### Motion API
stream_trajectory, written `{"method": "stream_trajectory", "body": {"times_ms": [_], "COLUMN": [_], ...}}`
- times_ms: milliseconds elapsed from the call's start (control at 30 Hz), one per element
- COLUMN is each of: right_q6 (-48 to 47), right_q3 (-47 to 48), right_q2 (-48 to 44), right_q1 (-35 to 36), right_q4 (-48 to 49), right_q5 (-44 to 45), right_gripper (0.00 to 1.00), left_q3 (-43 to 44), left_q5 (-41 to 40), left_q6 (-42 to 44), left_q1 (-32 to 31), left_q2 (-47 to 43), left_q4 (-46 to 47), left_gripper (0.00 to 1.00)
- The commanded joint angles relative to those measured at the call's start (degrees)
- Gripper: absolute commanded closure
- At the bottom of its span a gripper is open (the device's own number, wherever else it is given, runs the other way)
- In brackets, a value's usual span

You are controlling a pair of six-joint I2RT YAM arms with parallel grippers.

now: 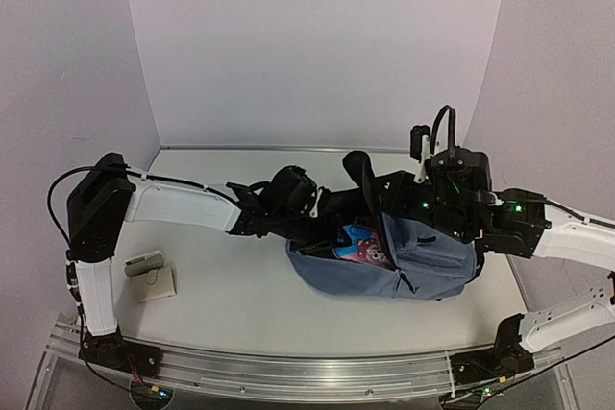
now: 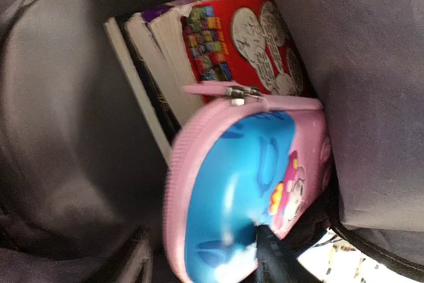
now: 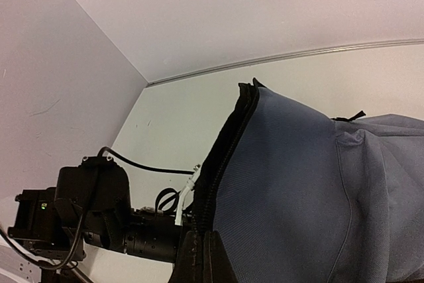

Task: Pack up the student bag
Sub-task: Place the stationery in the student bag.

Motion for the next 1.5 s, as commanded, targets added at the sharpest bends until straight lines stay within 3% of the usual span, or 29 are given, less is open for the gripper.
{"method": "stream_trajectory", "body": {"times_ms": [0, 267, 333, 600, 800, 900, 967, 1033, 1067, 1200, 1267, 1367, 1467], "right_q6": [-0.3, 0.2, 0.2, -0.7, -1.4, -2.0, -2.6, -4.7, -5.5, -7.1, -6.3, -3.8, 0.5], "right_q3": [0.3, -0.6, -0.8, -0.9, 0.9, 2.6, 4.5, 6.5, 7.6, 10.9, 12.0, 12.7, 10.2], "right_q2": [-0.7, -1.9, -2.3, -0.4, 6.0, 10.6, 13.5, 15.7, 16.7, 16.5, 15.1, 13.7, 12.5], "right_q1": [0.1, 0.1, 0.1, 0.2, 2.1, 3.7, 4.6, 5.4, 5.7, 5.8, 5.8, 5.6, 5.1], "right_q4": [4.7, 4.7, 4.7, 4.7, 5.2, 6.1, 6.6, 6.6, 6.5, 3.2, -2.5, -13.3, -20.7], "right_q5": [-0.3, 0.3, 0.5, -1.5, -2.0, -2.4, -3.2, -4.9, -6.1, -11.0, -10.0, -8.0, -11.4], "right_gripper": [1.0, 1.0, 1.0, 1.0, 1.0, 1.0, 0.93, 0.77, 0.6, 0.14, 0.07, 0.05, 0.06], "left_q3": [6.1, 10.7, 8.9, -0.7, -11.0, -14.5, -16.8, -18.2, -18.4, -17.6, -16.9, -16.0, -15.6], "left_q5": [0.7, 2.4, 0.2, -11.8, -21.5, -19.5, -17.9, -15.3, -14.9, -12.6, -10.5, -7.6, -3.9], "left_q6": [0.8, -0.4, 0.4, 5.4, 3.5, 2.1, 1.5, 1.5, 1.8, 3.0, 3.4, 3.6, 3.4], "left_q1": [-1.9, -4.4, -4.4, -2.7, 0.0, 4.9, 7.8, 9.4, 10.0, 11.1, 11.4, 11.7, 12.1], "left_q2": [1.8, 6.6, 4.6, -11.3, -28.0, -34.8, -37.7, -39.6, -40.1, -39.4, -37.8, -34.8, -31.4], "left_q4": [0.0, 4.1, 4.0, -6.3, -16.4, -20.1, -20.6, -20.1, -19.8, -18.4, -17.6, -15.5, -12.0], "left_gripper": [0.6, 0.68, 0.65, 0.33, 0.21, 0.16, 0.14, 0.12, 0.11, 0.06, 0.05, 0.05, 0.04]}}
